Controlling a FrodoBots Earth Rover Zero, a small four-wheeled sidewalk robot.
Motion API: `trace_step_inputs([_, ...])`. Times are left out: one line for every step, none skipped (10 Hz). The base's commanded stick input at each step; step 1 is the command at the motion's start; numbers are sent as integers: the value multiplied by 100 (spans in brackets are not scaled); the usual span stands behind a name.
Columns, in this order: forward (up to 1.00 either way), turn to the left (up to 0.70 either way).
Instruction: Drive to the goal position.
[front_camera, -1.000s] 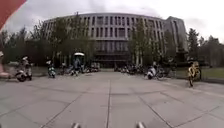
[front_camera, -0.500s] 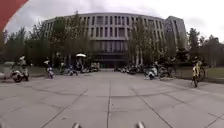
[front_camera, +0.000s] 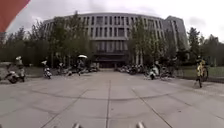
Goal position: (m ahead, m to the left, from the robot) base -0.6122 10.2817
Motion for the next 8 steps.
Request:
trace_step_inputs([45, 0])
trace_step_inputs([45, 0])
trace_step_inputs([45, 0])
trace_step_inputs([45, 0])
trace_step_inputs([45, 0])
trace_step_inputs([45, 0])
trace_step_inputs([45, 0])
trace_step_inputs([45, 0])
